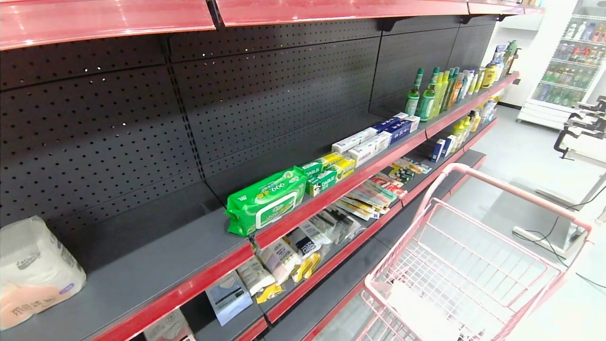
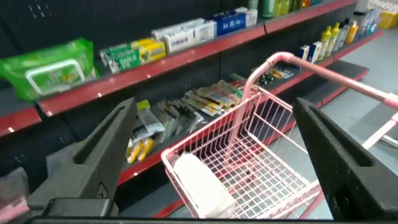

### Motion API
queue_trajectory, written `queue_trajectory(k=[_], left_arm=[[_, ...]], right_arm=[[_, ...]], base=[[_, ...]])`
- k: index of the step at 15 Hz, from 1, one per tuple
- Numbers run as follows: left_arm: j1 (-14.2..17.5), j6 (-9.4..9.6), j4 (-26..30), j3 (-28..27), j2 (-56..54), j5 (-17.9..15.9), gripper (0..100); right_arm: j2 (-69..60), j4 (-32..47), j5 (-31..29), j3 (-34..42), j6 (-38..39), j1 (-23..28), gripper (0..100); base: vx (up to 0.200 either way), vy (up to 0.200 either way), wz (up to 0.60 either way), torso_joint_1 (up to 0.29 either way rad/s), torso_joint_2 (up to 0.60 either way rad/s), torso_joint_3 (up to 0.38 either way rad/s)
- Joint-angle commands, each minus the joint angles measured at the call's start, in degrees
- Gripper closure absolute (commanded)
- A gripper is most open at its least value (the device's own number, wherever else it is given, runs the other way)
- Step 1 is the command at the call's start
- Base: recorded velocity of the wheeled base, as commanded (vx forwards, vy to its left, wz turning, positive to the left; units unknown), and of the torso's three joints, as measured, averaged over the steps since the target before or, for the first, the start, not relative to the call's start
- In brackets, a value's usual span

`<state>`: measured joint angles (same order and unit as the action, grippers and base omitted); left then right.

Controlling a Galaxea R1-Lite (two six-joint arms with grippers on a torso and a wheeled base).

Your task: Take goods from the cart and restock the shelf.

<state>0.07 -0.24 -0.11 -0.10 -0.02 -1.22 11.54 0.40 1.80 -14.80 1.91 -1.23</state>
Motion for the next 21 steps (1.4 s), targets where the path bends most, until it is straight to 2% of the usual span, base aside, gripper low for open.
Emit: queue_trajectory(k=[1, 2, 4, 5, 7, 10, 14, 17, 19, 21], left_arm=[[0.01, -0.02, -0.07, 0.01, 0.02, 0.08, 0], [0.01, 0.07, -0.07, 0.01, 0.02, -0.01, 0], [-0.07, 0.16, -0.07, 0.01, 0.02, -0.10, 0], [-0.07, 0.24, -0.07, 0.01, 0.02, -0.10, 0], [-0.07, 0.16, -0.07, 0.01, 0.02, -0.10, 0], [-0.07, 0.24, -0.07, 0.01, 0.02, -0.10, 0], [0.01, 0.24, -0.07, 0.01, 0.02, -0.10, 0], [-0.07, 0.24, -0.07, 0.01, 0.02, -0.10, 0], [-0.07, 0.24, -0.07, 0.01, 0.02, -0.10, 0], [-0.07, 0.24, -0.07, 0.01, 0.02, -0.10, 0]], right_arm=[[35.39, -0.49, -0.31, -16.23, 4.15, 1.76, 0], [41.63, -0.49, -0.22, -15.96, 6.35, 2.90, 0], [49.80, 1.27, -0.75, -15.26, 4.59, 2.29, 0], [57.19, 5.22, -0.66, -13.41, -1.12, 1.41, 0], [69.14, 4.34, -0.13, -12.97, -6.92, 1.23, 0], [82.23, 3.11, 0.04, -18.77, -9.74, -4.13, 0], [92.69, 2.67, 0.66, -19.65, -15.71, -8.52, 0], [98.06, -4.62, 1.10, -17.46, -16.59, -9.93, 0], [101.22, -9.63, 1.10, -14.38, -17.91, -11.43, 0], [104.65, -13.23, 1.10, -14.82, -17.91, -13.27, 0]], base=[[0.000, 0.000, 0.00, 0.000, 0.00, 0.000], [0.000, 0.000, 0.00, 0.000, 0.00, 0.000], [0.000, 0.000, 0.00, 0.000, 0.00, 0.000], [0.000, 0.000, 0.00, 0.000, 0.00, 0.000], [0.000, 0.000, 0.00, 0.000, 0.00, 0.000], [0.000, 0.000, 0.00, 0.000, 0.00, 0.000], [0.000, 0.000, 0.00, 0.000, 0.00, 0.000], [0.000, 0.000, 0.00, 0.000, 0.00, 0.000], [0.000, 0.000, -0.60, 0.000, 0.00, 0.000], [0.000, 0.000, -0.60, -0.002, 0.00, 0.012]])
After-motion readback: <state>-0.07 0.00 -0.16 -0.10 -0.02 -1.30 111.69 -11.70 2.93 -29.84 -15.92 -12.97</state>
